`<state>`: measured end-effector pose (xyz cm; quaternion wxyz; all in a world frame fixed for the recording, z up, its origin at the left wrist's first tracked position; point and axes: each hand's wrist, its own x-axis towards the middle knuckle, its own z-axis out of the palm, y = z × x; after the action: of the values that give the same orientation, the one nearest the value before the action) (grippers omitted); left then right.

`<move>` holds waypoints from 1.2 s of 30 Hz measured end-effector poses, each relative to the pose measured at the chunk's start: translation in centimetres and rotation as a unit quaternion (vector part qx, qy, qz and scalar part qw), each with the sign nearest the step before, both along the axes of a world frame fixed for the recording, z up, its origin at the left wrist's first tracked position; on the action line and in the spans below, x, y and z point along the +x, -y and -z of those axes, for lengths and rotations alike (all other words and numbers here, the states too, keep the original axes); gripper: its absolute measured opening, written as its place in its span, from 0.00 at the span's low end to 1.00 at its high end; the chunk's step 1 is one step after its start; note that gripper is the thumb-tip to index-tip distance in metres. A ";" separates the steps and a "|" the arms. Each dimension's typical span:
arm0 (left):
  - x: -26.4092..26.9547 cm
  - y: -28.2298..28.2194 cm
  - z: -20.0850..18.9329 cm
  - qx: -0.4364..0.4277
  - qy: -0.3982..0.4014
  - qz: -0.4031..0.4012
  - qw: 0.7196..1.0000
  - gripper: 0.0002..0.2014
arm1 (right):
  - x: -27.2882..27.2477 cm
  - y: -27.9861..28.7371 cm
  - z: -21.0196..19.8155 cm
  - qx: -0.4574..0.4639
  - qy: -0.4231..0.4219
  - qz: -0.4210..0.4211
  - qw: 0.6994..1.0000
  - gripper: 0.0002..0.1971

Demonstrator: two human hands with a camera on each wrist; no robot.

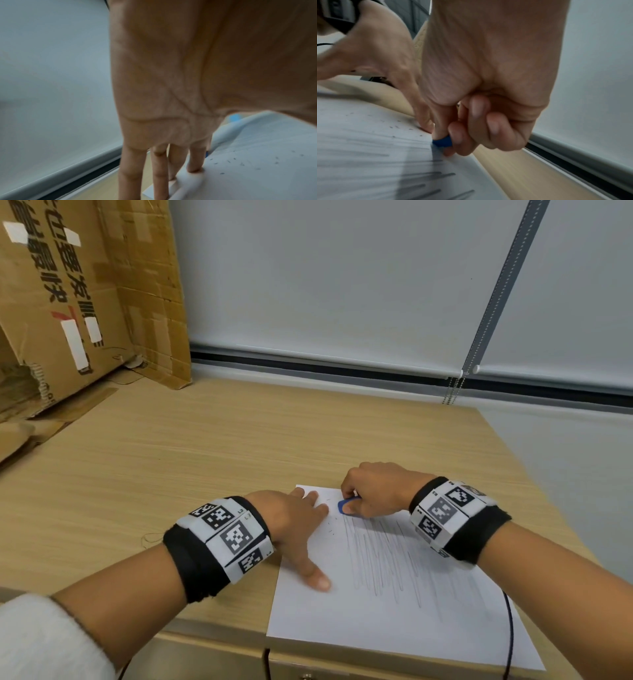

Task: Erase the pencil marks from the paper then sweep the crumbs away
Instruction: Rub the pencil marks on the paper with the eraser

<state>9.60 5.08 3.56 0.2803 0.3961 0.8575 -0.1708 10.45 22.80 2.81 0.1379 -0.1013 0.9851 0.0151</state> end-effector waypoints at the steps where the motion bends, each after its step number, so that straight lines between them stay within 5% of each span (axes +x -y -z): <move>1: 0.0 -0.1 0.1 0.018 -0.007 0.003 1.000 0.57 | 0.1 0.2 0.0 0.015 -0.007 -0.010 1.000 0.14; 5: 0.1 -0.3 0.6 0.071 -0.064 0.042 0.994 0.50 | -0.2 0.7 -0.1 0.024 -0.034 -0.026 0.999 0.08; 10: -1.0 -0.2 1.5 0.048 -0.073 0.042 0.995 0.60 | -0.4 0.0 0.1 -0.037 -0.025 -0.017 0.999 0.05; 17: -1.4 -0.2 1.8 0.044 -0.066 0.046 0.996 0.61 | -0.6 0.7 0.0 -0.037 -0.054 -0.052 0.996 0.01; 36: -1.5 -0.6 1.7 0.037 -0.093 0.050 0.994 0.62 | -0.3 1.1 0.2 0.008 -0.087 -0.058 0.994 0.02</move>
<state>8.06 5.70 1.86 0.1758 0.4313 0.8644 -0.1894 10.20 21.66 2.61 0.0512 -0.1557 0.9857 0.0393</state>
